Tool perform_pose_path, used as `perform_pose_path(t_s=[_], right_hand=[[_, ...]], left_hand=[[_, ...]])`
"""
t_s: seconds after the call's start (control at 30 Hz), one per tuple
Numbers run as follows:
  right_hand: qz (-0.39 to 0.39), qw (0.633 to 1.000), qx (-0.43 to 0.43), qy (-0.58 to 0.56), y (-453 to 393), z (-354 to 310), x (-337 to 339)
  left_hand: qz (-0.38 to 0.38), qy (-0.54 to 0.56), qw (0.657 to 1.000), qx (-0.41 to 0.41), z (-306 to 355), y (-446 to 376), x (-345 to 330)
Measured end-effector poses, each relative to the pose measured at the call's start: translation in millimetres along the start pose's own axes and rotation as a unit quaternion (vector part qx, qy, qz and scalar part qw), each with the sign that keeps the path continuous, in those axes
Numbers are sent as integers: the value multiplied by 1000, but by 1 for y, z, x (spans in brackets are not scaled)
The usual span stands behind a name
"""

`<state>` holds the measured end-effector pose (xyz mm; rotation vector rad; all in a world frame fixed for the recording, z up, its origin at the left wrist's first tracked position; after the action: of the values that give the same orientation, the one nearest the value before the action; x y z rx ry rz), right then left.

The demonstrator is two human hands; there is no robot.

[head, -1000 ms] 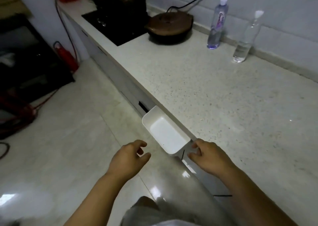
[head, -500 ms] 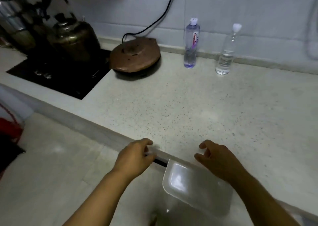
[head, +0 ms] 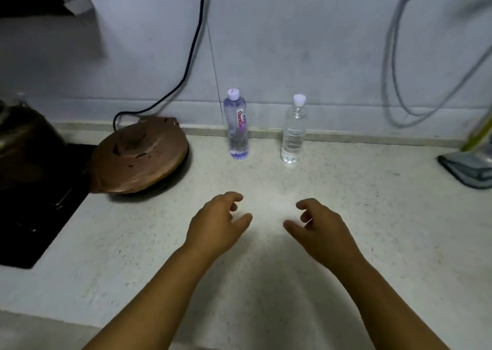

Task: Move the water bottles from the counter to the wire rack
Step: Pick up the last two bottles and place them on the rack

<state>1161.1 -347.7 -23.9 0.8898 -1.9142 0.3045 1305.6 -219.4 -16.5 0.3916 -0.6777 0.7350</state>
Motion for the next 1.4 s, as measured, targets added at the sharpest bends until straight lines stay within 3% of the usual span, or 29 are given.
perform_pose_path(t_s=[0.27,0.47,0.73,0.9,1.1,1.23,1.4], right_hand=[[98,994,-1,-53,-96,-20,41],[144,984,-18,-99,-169,-17,51],[191,966,-79,-155,-261,13,35],[215,958,-69,-178,-288,17,19],[220,952,-69,-203,-294,16,17],[209,957,-78,-187,-270,11,17],[180,966,-94,-158,-215,0,16]], left_hand=[[83,6,996,-25,17,-101,33],[83,35,994,-66,23,-194,41],[96,135,983,-74,-16,-293,13],[130,226,959,-109,-26,-309,1],[155,213,963,-52,-35,-312,-4],[68,260,963,-29,-42,-304,-8],[21,184,978,-90,-8,-256,-5]])
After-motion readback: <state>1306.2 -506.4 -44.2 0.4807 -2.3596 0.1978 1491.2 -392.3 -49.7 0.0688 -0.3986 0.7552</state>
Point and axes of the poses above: each hand's wrist, its own y-axis away from the middle knuckle, its own x-axis out of the back of the hand, z = x × y, the point moved 7 cm from there along -y, towards the middle knuckle, and after that the axes turned 10 degrees about y, right-handed, at the moved point
